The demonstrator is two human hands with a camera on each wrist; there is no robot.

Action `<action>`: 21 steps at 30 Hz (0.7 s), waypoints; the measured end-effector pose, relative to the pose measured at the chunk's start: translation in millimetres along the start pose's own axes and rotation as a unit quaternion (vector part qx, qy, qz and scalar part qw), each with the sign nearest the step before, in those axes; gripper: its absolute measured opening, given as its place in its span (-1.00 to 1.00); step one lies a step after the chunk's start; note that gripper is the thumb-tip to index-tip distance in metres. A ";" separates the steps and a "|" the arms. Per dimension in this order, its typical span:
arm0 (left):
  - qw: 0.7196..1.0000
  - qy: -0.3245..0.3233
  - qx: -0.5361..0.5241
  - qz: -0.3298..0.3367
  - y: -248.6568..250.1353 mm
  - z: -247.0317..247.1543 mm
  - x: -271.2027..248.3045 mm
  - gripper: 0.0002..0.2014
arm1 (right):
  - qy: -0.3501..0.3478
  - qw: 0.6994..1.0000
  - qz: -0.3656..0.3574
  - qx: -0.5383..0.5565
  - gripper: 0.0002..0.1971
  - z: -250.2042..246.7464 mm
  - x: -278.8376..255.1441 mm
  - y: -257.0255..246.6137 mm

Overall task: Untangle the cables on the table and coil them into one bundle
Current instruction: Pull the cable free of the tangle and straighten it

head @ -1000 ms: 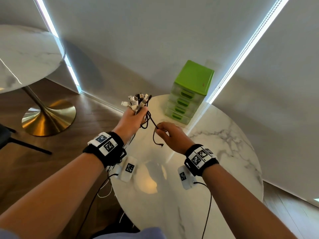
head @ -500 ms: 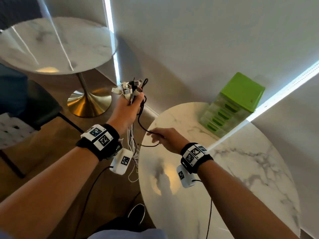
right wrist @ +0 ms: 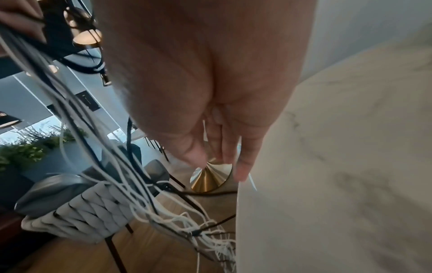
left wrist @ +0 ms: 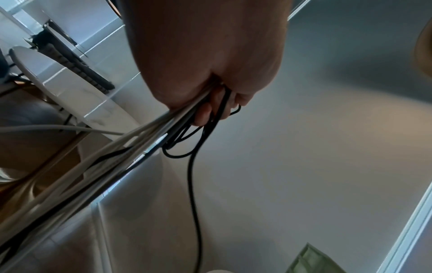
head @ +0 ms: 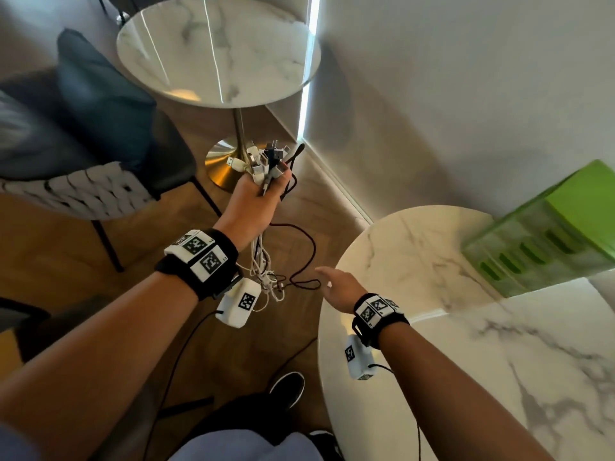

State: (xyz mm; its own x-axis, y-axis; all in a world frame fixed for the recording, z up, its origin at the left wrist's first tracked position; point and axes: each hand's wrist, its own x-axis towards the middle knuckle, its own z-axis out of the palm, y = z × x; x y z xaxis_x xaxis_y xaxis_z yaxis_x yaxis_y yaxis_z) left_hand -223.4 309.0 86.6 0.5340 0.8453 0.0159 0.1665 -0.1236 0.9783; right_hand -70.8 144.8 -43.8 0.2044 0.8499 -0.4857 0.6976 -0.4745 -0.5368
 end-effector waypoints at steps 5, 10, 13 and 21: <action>0.999 -0.016 0.046 0.007 -6.4 -0.3 -4.0 -0.71 | 0.105 0.970 -0.091 0.200 -0.40 -39.7 5.1 -41.4; 0.999 -0.025 0.044 0.007 -4.0 4.2 -2.7 -0.75 | 0.068 0.972 -0.207 0.087 -0.48 -41.6 8.7 -92.1; 0.999 -0.031 0.045 0.002 -3.2 0.6 3.6 -0.81 | 0.114 0.957 -0.266 0.019 -0.76 -30.9 10.7 -91.4; 0.998 0.002 0.057 -0.006 -14.1 -4.8 18.5 -0.67 | 0.229 0.952 -0.124 0.162 -0.92 -17.1 7.4 -31.2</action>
State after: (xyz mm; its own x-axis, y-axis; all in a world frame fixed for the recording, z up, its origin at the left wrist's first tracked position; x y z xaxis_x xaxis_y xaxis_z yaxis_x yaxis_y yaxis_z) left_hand -219.8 328.9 74.1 0.5288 0.8487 0.0060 0.2662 -0.1725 0.9483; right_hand -79.3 169.8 -18.8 0.3902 0.9207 -0.0037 0.5311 -0.2284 -0.8160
